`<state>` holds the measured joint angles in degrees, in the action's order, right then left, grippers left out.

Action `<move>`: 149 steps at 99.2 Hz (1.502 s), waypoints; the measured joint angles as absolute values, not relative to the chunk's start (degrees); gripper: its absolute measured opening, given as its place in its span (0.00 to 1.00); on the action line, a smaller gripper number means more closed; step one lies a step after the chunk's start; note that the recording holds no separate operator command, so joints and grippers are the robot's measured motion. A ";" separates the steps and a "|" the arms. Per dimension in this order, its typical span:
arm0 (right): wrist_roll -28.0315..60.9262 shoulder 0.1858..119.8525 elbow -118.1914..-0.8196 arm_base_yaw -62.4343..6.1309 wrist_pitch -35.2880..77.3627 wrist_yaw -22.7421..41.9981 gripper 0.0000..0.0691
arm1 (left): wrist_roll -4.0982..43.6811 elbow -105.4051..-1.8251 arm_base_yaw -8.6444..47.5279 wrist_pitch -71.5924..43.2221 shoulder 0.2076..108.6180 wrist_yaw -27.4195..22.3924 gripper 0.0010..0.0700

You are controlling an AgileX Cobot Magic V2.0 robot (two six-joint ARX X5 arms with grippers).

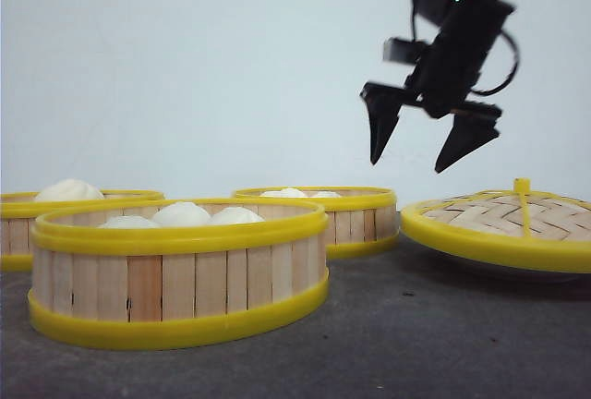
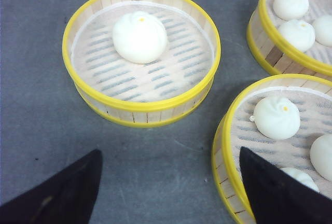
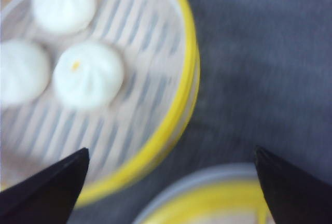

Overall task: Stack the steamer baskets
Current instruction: 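Reach the right gripper to the rim of the farther bun basket and grasp it, then lift the basket with the right gripper and carry it over the nearest basket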

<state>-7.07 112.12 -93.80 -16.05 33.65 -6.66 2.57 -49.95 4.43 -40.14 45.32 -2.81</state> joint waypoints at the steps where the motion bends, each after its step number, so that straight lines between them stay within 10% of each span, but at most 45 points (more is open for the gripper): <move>1: -6.98 112.73 -94.59 -16.05 33.95 -6.50 0.90 | 2.57 -49.95 4.43 -40.14 45.34 -2.79 0.73; 22: -6.04 124.33 -109.12 -16.08 39.81 -2.79 0.87 | 2.57 -49.95 4.43 -40.12 45.32 -2.79 0.73; 53: -5.76 129.78 -112.38 -16.14 40.03 -1.65 0.57 | 2.57 -49.95 4.43 -40.07 45.34 -2.81 0.73; 86: -6.48 130.96 -112.38 -17.19 36.71 -1.32 0.05 | 2.31 -49.95 4.43 -40.05 45.36 -2.81 0.73; 149: -10.79 132.16 -135.81 -17.58 52.01 -4.34 0.03 | 1.02 -49.95 4.40 -40.05 45.36 -2.79 0.73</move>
<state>-10.79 132.16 -135.81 -17.58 52.01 -4.34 1.02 -49.95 4.40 -40.05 45.36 -2.79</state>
